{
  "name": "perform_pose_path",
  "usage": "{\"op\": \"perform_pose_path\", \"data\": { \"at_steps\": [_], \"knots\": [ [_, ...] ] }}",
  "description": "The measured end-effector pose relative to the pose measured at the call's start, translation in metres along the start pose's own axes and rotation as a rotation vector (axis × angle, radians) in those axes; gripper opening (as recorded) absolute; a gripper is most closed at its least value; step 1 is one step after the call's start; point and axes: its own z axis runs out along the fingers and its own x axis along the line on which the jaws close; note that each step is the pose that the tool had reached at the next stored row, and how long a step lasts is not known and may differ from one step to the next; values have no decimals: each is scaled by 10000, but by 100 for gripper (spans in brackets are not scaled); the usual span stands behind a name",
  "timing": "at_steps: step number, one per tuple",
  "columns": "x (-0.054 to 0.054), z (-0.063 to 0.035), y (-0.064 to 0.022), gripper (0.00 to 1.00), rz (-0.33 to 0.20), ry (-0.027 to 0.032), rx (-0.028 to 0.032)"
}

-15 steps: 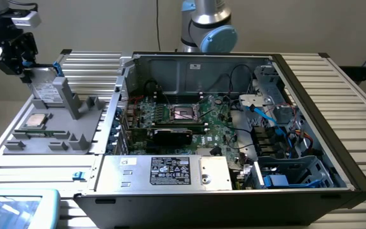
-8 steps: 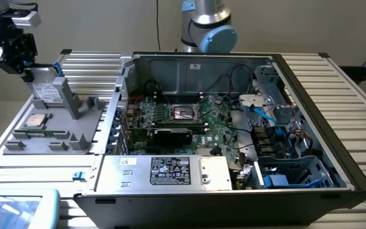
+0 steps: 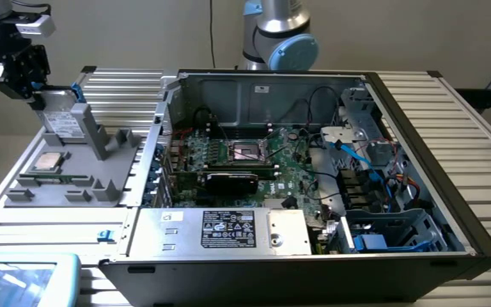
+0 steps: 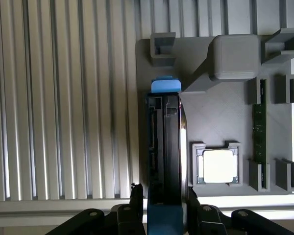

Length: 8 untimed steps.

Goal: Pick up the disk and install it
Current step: 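Pick up the disk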

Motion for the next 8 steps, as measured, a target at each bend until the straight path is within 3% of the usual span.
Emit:
{"op": "perform_pose_path", "data": {
  "at_steps": [8],
  "knots": [
    [0,1,0,42,8,0,-1]
  ]
}}
